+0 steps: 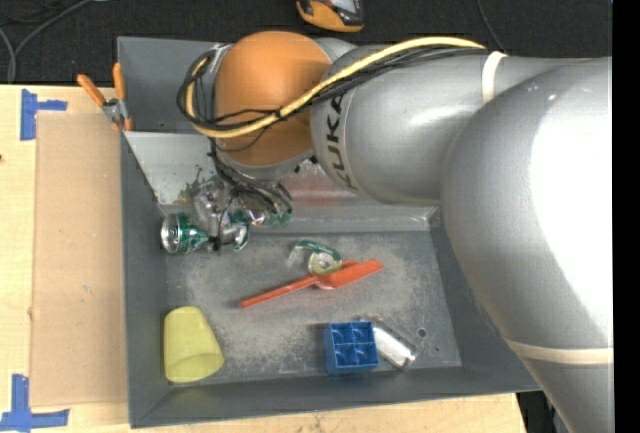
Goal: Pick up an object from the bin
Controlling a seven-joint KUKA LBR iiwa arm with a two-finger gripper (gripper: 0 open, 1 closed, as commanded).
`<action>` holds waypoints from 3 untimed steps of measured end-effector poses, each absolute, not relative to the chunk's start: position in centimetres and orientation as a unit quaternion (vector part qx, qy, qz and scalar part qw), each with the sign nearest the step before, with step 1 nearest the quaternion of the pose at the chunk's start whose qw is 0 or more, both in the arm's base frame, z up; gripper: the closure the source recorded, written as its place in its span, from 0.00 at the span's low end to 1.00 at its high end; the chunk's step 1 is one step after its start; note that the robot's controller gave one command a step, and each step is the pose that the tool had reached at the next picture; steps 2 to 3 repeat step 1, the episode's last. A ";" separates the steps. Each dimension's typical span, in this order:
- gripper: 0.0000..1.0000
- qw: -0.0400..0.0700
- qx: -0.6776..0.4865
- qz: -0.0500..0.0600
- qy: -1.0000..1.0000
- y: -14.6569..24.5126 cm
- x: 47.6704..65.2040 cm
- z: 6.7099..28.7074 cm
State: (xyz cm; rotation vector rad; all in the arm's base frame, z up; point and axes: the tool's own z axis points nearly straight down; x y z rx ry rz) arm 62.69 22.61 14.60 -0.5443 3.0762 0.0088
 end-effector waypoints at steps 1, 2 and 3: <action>1.00 0.004 -0.172 0.003 0.985 22.5 62.4 12.6; 1.00 0.004 -0.172 0.003 0.985 22.5 62.4 12.6; 1.00 0.004 -0.172 0.003 0.985 22.5 62.4 12.6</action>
Offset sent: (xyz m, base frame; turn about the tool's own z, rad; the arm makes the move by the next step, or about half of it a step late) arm -0.0007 -0.0004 0.0202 0.0008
